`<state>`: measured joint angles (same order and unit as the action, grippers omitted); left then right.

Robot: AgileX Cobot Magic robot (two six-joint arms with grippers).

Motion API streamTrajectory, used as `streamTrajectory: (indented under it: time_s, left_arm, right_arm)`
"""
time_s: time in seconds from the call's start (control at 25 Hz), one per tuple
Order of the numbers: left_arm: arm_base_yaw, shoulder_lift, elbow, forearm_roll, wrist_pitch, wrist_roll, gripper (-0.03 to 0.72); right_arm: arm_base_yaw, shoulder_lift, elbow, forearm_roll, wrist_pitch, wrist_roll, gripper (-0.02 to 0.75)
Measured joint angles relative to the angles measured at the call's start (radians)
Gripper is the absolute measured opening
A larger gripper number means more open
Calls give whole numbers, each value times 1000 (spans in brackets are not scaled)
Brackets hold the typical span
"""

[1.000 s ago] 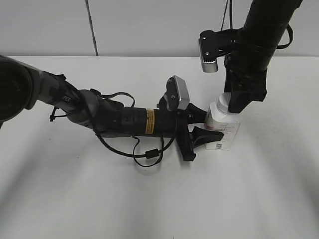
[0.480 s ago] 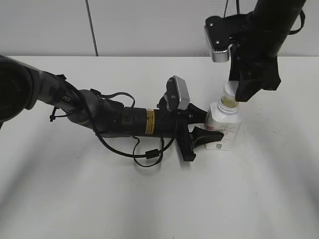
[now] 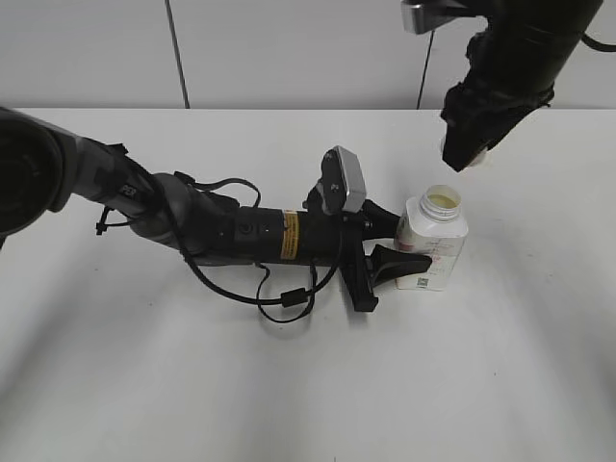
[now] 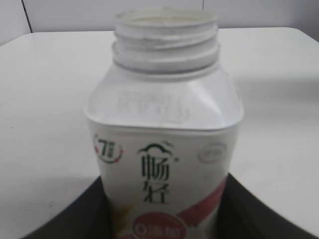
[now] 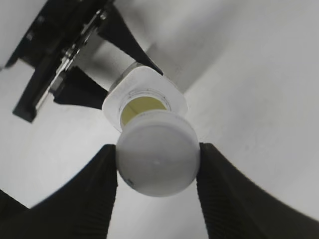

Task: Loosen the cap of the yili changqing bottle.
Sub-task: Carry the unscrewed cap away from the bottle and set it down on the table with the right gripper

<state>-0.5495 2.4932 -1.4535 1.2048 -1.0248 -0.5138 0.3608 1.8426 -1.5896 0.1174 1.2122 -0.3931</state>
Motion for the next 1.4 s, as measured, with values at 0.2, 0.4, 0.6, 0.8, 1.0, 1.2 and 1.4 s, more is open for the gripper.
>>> streamTrajectory:
  time_s: [0.2, 0.4, 0.6, 0.8, 1.0, 1.2, 1.4]
  left_arm:
    - [0, 0, 0, 0, 0, -2, 345]
    - [0, 0, 0, 0, 0, -3, 345]
    - [0, 0, 0, 0, 1, -4, 345]
    - [0, 0, 0, 0, 1, -5, 344]
    - [0, 0, 0, 0, 1, -5, 344]
    - [0, 0, 0, 0, 1, -5, 344]
    - [0, 0, 0, 0, 0, -5, 344]
  right_arm:
    - [0, 0, 0, 0, 3, 328, 392]
    - [-6, 0, 0, -8, 4, 393, 392]
    - [-84, 0, 6, -8, 4, 381, 392]
    - [-203, -1, 96, -18, 4, 363, 392]
    - [-259, -1, 220, -28, -91, 361, 392]
    - [-280, 62, 318, -45, -241, 357, 392]
    - [-280, 159, 329, -53, -381, 355, 392]
